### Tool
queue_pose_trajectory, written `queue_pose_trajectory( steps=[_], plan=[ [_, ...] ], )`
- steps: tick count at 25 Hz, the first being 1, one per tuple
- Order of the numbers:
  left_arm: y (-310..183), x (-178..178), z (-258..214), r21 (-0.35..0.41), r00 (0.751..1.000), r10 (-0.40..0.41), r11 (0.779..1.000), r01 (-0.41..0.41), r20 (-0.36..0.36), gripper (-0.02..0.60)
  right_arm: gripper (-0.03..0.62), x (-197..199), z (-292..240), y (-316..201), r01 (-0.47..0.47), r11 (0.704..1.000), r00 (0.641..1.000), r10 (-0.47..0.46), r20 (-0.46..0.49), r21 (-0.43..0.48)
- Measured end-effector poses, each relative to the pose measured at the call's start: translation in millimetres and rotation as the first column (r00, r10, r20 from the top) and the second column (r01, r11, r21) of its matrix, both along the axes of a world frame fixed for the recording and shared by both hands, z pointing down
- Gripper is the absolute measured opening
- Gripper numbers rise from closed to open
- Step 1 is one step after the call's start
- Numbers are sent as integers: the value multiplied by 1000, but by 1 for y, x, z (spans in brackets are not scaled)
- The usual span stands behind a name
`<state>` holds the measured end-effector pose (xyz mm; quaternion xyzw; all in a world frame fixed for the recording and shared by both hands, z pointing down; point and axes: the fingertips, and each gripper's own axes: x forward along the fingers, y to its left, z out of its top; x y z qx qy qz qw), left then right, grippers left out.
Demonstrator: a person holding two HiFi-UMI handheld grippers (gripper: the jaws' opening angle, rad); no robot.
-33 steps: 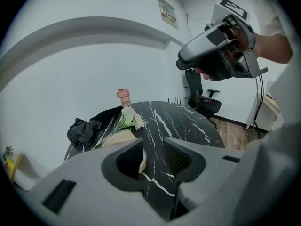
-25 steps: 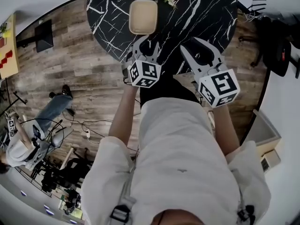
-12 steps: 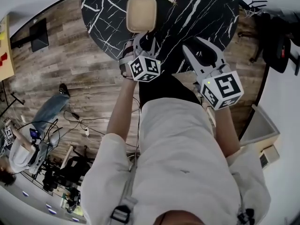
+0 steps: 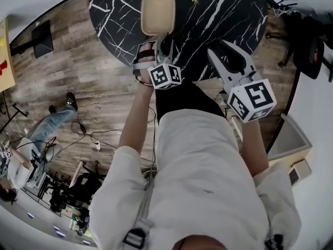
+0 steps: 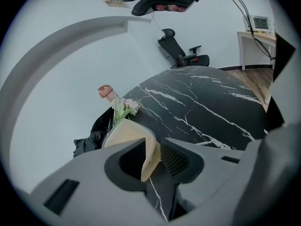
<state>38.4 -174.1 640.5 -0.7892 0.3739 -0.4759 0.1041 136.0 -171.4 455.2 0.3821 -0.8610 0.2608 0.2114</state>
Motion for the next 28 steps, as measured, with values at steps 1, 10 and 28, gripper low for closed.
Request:
queue_pose_trajectory(
  steps=[1, 10, 28],
  plan=[
    [0, 0, 0, 12, 1000, 4, 1000, -4, 3, 100, 150, 0, 0, 0, -2, 1000, 1000, 2, 2, -2],
    [-1, -4, 8, 85, 998, 31, 996, -37, 63, 95, 148, 4, 3, 0, -28, 999, 999, 29, 27, -28],
    [-2, -4, 3, 104, 998, 20, 994, -26, 60, 58, 141, 4, 2, 7, -45, 998, 997, 48, 59, -51]
  ],
)
